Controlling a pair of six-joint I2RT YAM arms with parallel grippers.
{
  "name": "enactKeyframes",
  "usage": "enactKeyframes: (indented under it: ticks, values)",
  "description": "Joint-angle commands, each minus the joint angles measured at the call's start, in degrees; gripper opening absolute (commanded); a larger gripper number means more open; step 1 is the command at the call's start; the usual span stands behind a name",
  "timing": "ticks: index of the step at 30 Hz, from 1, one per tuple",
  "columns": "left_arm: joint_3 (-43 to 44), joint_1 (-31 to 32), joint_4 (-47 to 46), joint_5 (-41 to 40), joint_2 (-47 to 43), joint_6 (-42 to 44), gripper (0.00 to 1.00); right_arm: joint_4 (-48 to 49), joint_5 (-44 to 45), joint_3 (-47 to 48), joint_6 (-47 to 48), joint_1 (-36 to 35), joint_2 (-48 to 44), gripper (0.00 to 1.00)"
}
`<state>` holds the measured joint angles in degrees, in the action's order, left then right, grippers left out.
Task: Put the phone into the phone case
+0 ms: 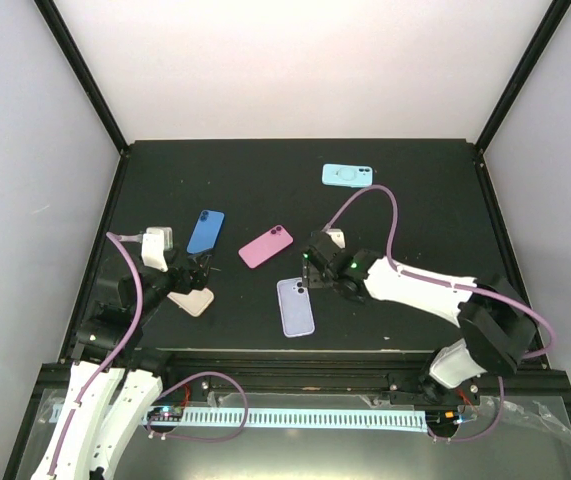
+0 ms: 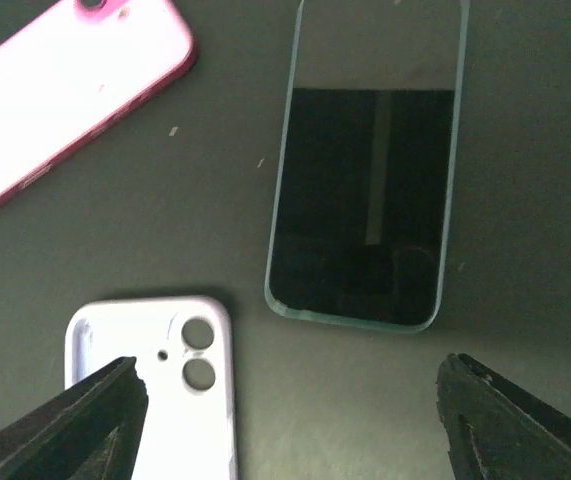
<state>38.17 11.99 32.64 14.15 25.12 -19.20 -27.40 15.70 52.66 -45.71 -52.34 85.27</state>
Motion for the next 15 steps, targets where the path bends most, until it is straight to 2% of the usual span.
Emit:
enactKeyframes:
  ticks: [1, 9, 15]
  values:
    - [0.8, 0.1, -0.2, -0.5, -0.4, 0.4, 0.99, -0.5, 4.8, 4.0, 3.4, 3.2, 3.8, 0.81]
    - [0.8, 0.1, -0.3, -0.2, -0.4, 0.4, 0.99, 3.1, 1.5, 8.5, 6.6, 8.9, 11.2, 0.81]
    - [0.7, 0.1, -0.5, 0.0, -0.5, 0.4, 0.99, 3.9, -1.4, 11.4, 8.1, 9.9, 16.3, 0.81]
